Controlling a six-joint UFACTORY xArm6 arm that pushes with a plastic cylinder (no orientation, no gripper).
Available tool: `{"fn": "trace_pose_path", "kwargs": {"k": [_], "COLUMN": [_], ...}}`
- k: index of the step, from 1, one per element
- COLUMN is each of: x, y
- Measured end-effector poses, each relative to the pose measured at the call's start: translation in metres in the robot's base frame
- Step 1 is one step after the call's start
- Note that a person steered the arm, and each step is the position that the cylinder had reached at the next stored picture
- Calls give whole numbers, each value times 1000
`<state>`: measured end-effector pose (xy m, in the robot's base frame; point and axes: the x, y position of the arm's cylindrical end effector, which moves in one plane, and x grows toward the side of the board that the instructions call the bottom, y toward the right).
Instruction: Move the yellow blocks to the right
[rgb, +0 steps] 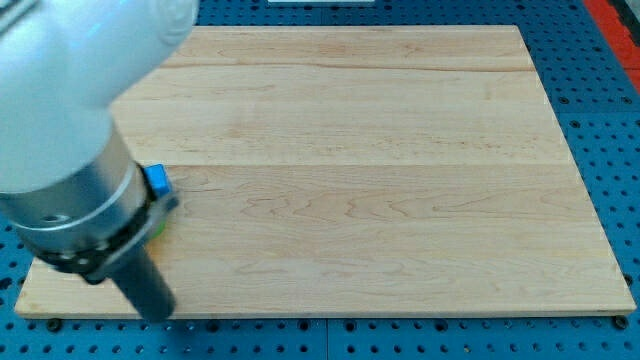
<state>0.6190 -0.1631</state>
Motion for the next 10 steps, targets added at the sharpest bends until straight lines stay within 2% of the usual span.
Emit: {"fn": "trace_pose_path", "kwargs": {"k": [4, 10], "x": [-2, -61], "y": [-21, -55]}}
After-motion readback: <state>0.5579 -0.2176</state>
